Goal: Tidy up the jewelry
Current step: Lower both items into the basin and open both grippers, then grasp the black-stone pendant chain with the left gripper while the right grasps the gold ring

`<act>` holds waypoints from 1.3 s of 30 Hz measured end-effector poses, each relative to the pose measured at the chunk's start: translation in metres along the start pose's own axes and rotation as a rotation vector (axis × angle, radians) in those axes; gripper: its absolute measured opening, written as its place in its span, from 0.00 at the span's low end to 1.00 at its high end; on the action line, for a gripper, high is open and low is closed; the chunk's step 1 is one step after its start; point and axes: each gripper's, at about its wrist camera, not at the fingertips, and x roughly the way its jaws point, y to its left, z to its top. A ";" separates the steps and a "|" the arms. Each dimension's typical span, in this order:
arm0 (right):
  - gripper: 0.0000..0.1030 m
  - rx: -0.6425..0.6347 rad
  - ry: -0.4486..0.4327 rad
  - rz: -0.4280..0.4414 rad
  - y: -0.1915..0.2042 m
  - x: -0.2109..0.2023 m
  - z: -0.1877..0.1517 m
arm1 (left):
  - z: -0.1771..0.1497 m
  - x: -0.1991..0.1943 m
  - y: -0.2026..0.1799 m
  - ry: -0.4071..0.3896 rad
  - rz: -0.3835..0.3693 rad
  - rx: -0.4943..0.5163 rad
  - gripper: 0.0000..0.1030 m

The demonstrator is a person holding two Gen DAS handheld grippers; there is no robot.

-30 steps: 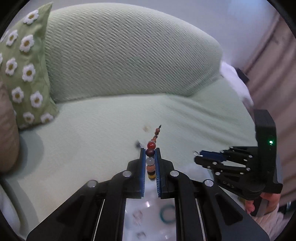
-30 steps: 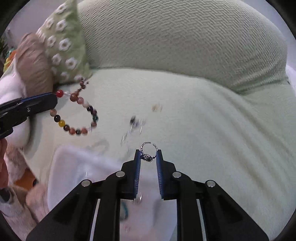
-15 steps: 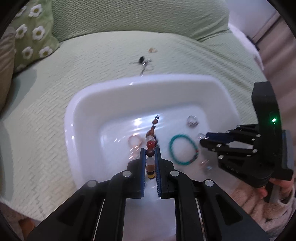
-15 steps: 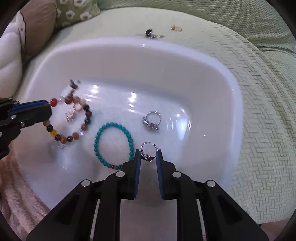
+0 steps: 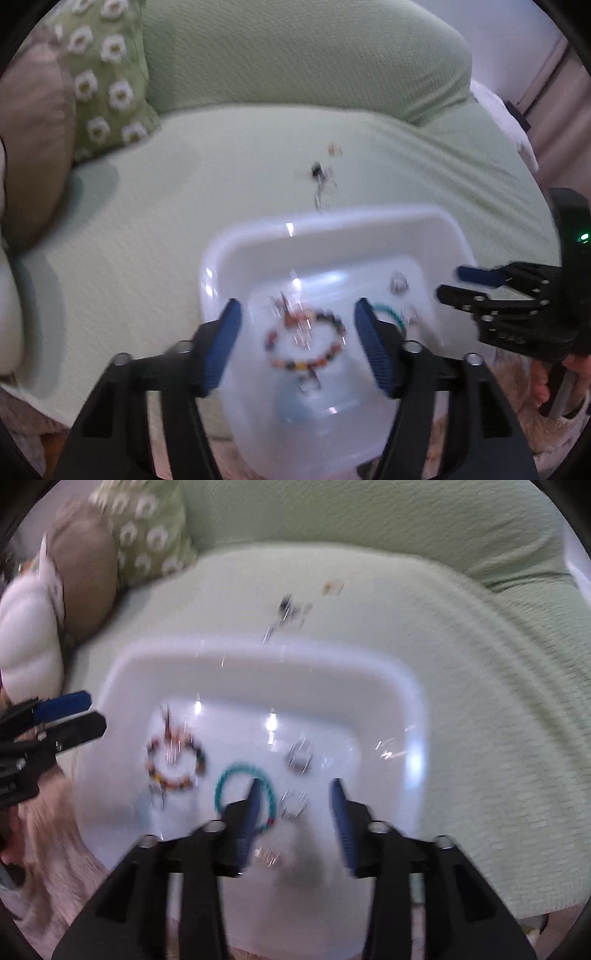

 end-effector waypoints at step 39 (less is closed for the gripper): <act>0.56 0.230 0.019 -0.020 -0.089 0.079 0.107 | 0.151 0.157 -0.003 0.199 -0.031 -0.012 0.19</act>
